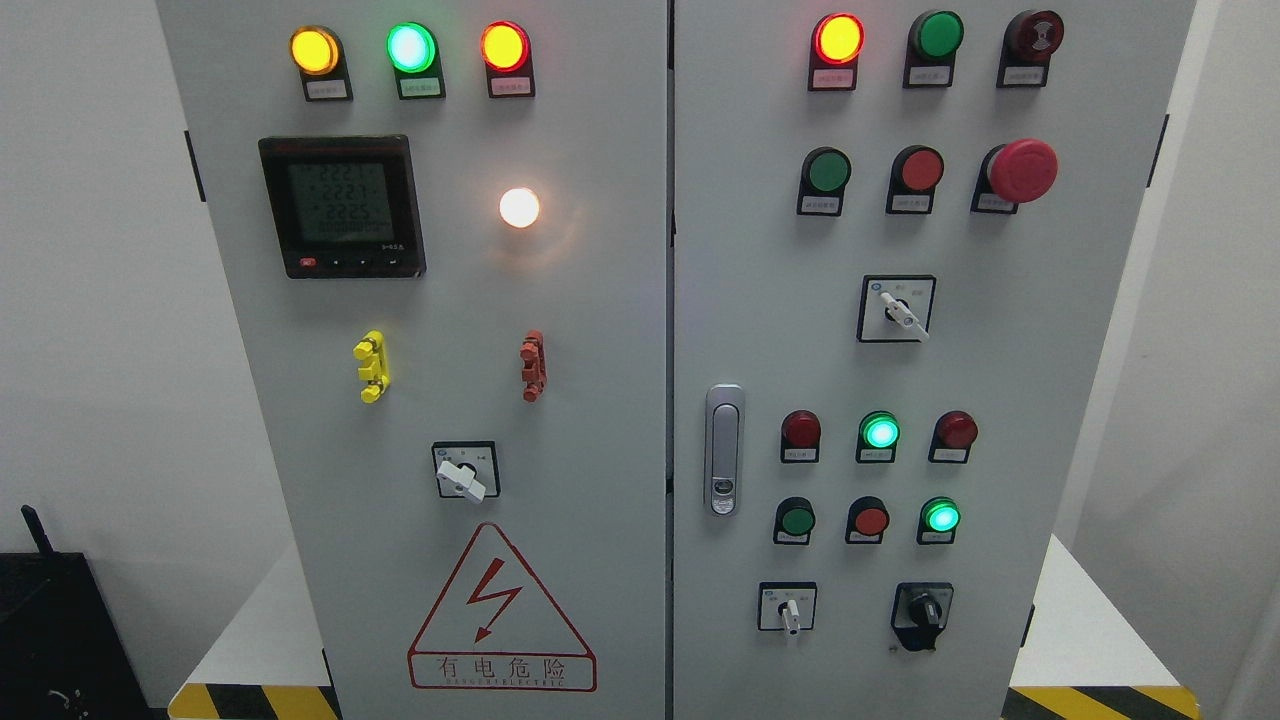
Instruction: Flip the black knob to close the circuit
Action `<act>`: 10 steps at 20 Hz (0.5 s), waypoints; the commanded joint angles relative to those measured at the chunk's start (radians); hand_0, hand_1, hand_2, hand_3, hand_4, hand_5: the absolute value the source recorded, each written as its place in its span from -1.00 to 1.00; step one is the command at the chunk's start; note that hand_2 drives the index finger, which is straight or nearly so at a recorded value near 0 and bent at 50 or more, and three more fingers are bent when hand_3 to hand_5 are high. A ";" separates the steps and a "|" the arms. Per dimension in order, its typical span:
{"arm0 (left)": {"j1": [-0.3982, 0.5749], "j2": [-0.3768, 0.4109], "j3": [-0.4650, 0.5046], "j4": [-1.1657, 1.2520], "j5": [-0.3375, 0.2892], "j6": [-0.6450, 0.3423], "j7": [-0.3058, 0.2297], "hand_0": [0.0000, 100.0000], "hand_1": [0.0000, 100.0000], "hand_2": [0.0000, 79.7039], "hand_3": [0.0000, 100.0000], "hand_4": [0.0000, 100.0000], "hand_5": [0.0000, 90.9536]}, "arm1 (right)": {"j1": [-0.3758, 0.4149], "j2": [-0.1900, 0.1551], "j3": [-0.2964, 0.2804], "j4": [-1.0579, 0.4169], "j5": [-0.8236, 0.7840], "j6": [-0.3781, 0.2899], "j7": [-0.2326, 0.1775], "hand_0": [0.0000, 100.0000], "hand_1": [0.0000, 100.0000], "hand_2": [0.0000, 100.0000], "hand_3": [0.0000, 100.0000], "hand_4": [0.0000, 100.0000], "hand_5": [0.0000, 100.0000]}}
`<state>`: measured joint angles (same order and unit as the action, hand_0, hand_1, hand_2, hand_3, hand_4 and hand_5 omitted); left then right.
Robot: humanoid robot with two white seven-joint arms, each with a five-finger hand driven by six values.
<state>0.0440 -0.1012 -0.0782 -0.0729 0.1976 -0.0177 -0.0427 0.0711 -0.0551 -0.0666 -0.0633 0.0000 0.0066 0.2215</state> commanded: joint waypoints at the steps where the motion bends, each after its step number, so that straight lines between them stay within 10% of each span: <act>1: -0.001 0.000 0.000 0.001 0.000 -0.001 0.000 -0.76 0.11 -1.00 -1.00 -1.00 -1.00 | 0.006 -0.006 0.051 0.002 0.012 0.010 0.004 -1.00 -1.00 -1.00 -1.00 -1.00 -1.00; 10: -0.001 0.000 0.000 0.001 0.000 -0.001 0.000 -0.76 0.11 -1.00 -1.00 -1.00 -1.00 | 0.038 0.004 0.047 -0.053 0.009 -0.002 0.004 -1.00 -1.00 -1.00 -1.00 -1.00 -1.00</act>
<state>0.0439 -0.1012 -0.0782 -0.0730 0.1977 -0.0177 -0.0427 0.0830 -0.0574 -0.0279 -0.0660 0.0000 0.0143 0.2248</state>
